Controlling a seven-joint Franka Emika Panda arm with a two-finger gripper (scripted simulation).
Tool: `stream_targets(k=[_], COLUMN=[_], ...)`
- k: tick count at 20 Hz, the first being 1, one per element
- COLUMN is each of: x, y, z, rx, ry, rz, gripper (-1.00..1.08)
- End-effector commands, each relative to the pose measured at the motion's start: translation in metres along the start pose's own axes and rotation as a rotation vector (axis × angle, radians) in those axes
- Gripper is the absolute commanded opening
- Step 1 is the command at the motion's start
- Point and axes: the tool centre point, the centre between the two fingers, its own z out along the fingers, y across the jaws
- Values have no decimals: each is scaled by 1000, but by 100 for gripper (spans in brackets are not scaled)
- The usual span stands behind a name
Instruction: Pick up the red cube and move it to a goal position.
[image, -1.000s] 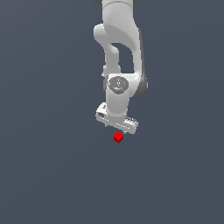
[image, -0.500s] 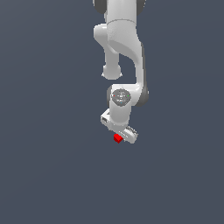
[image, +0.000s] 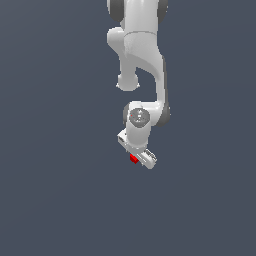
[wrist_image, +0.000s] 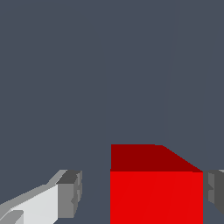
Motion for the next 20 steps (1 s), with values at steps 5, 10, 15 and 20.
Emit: stream_targets(k=[5,10,15,20], x=[1,1,0,1], y=[-1,-1,0,8], z=[1,1,0,-8], rx=[1,1,1,1], ry=[0,0,0,0], rz=[9,9,8,8], gripper=[-100,-100,-100,-100])
